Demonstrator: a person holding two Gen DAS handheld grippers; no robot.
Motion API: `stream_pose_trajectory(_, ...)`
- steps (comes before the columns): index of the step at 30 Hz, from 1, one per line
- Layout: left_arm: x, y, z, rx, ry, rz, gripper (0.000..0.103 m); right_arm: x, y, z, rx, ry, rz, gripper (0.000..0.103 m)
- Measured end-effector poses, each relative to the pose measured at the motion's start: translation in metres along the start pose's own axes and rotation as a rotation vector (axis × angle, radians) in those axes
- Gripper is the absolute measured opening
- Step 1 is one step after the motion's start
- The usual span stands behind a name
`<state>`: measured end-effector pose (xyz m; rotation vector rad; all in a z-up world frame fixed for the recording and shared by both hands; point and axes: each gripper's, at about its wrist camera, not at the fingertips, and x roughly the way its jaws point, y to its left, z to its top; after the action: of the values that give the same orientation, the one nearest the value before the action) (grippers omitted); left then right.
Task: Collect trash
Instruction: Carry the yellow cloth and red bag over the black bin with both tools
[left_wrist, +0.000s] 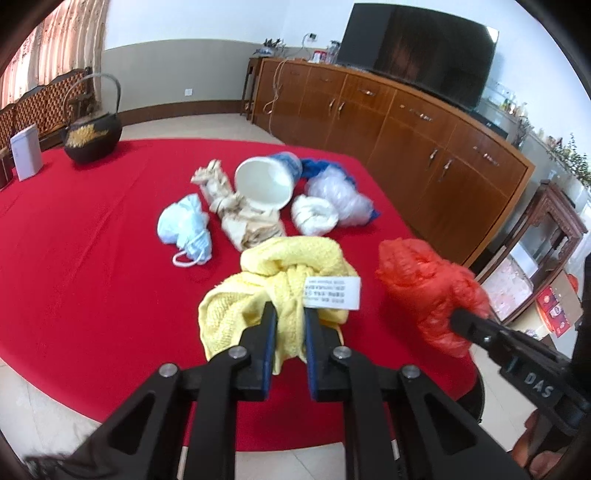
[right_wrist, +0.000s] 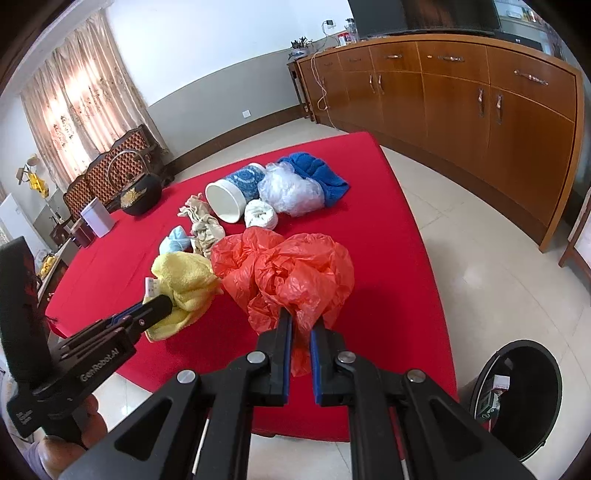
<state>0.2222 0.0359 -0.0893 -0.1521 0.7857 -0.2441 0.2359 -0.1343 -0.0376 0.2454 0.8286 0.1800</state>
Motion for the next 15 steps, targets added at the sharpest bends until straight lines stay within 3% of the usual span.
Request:
stream_pose_trajectory(8,-0.023,-0.042,0.006,0.079,-0.03,-0.062,0.015,-0.039,-0.015,-0.001,0.029,-0.054,-0.033,0.009)
stream_pose_trajectory(15,-0.024,-0.093,-0.003,0.148,-0.012,-0.134,0.015,-0.09,-0.06,-0.02,0.093,-0.099,-0.121,0.009)
